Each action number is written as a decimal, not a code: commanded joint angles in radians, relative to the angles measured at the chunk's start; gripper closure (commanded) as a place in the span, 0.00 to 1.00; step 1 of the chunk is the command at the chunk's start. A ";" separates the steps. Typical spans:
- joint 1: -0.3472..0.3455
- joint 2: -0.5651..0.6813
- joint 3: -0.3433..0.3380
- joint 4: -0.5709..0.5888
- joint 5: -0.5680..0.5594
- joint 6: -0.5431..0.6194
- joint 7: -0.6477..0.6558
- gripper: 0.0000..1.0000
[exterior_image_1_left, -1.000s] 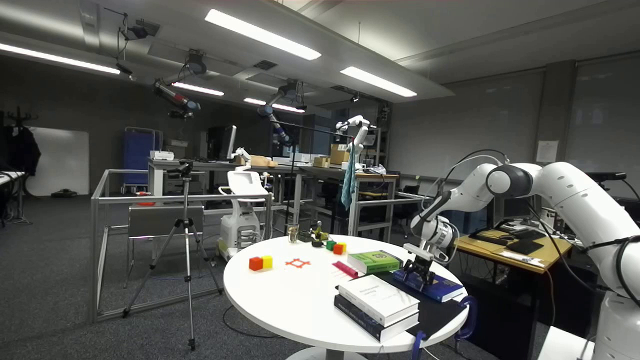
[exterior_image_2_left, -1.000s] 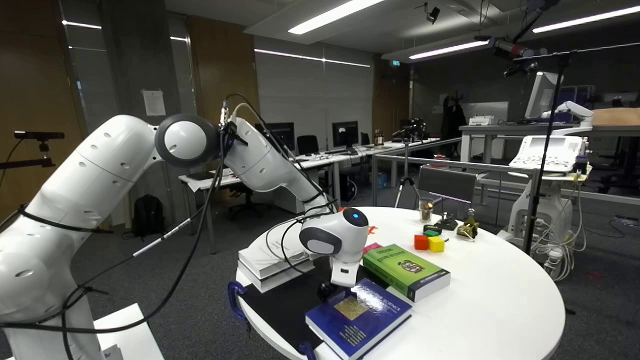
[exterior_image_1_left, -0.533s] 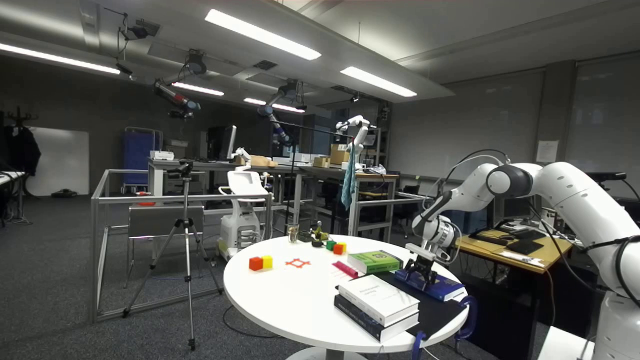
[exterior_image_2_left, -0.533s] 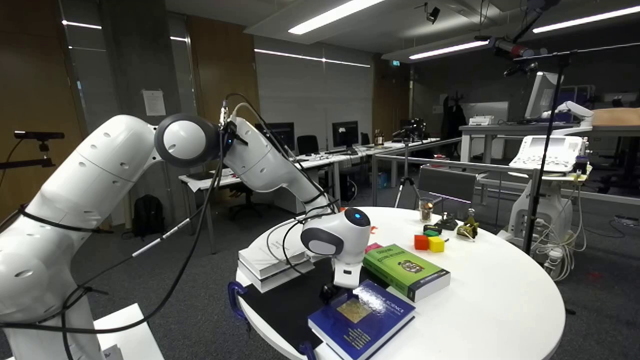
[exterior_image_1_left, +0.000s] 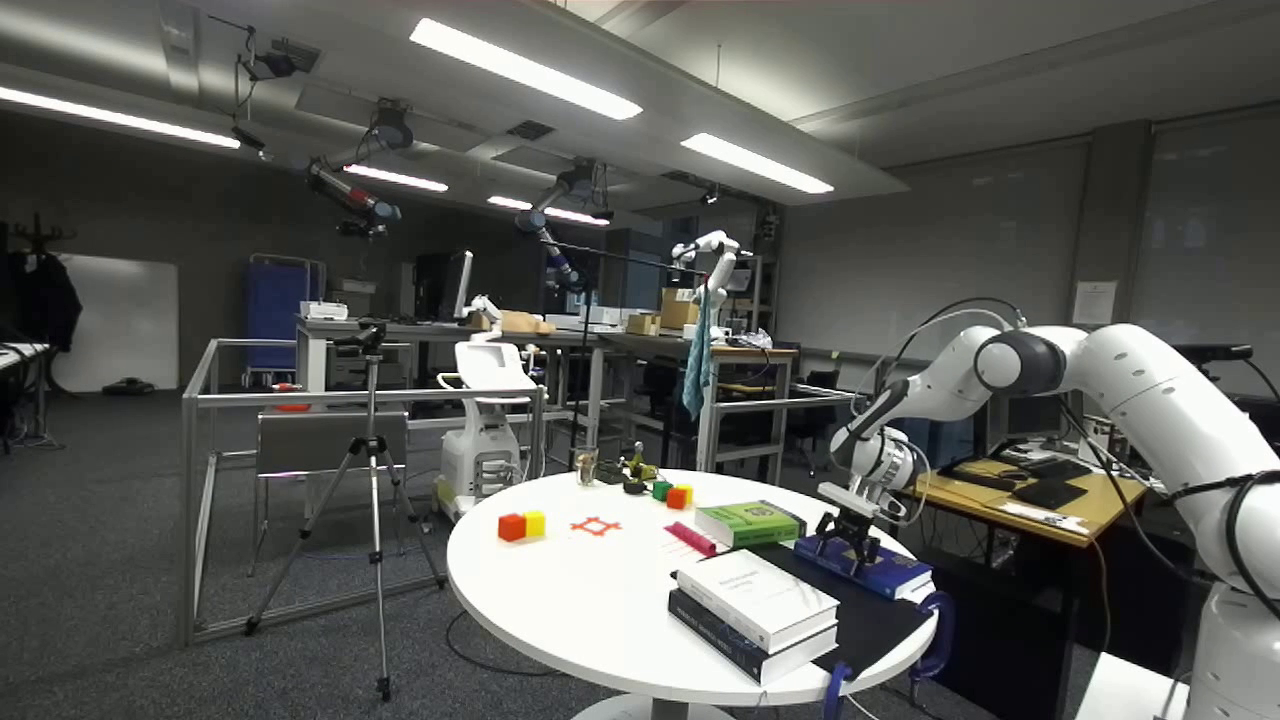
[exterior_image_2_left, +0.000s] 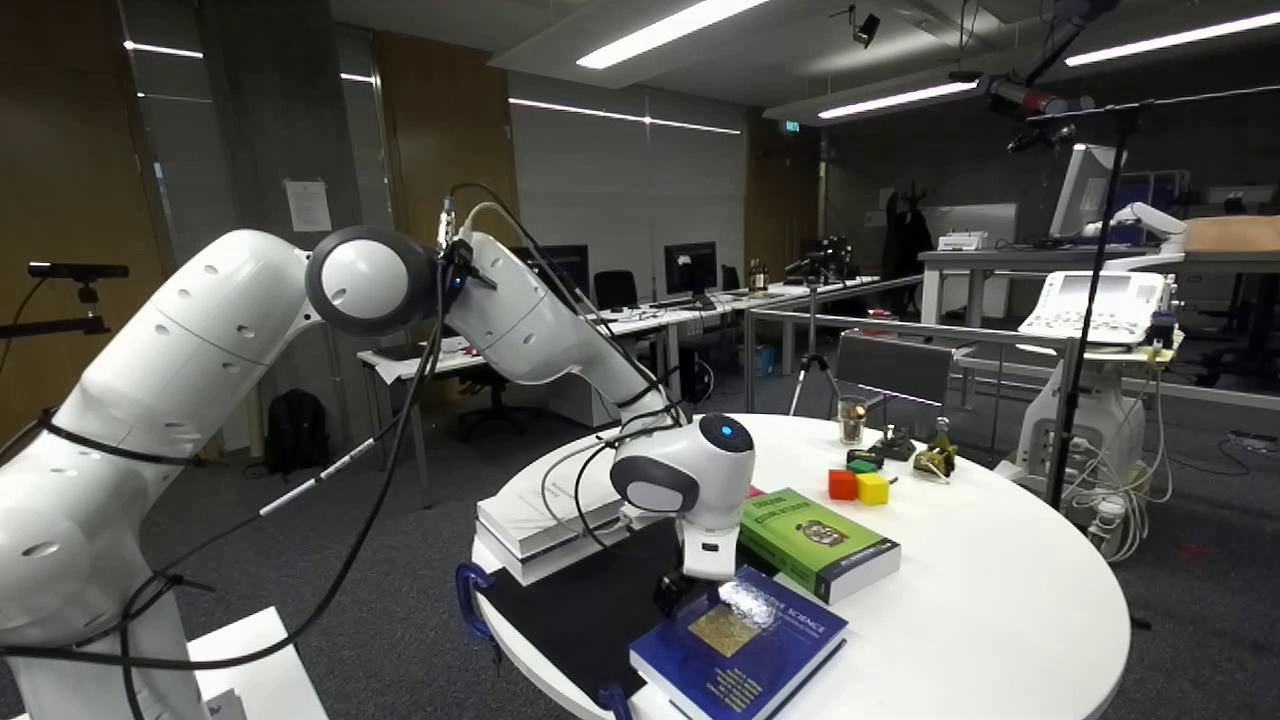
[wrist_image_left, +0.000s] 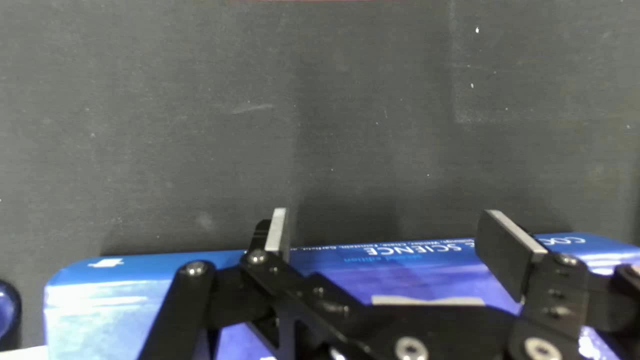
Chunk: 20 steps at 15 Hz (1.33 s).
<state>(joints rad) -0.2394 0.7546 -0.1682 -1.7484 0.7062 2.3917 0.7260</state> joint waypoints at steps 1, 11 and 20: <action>-0.031 -0.005 -0.004 0.035 -0.006 -0.027 -0.025 0.00; -0.058 0.002 -0.004 0.062 0.001 -0.022 -0.021 0.00; -0.063 0.005 -0.006 0.072 -0.055 -0.096 -0.038 0.00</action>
<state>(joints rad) -0.2832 0.7546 -0.1741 -1.7061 0.6814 2.3667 0.7256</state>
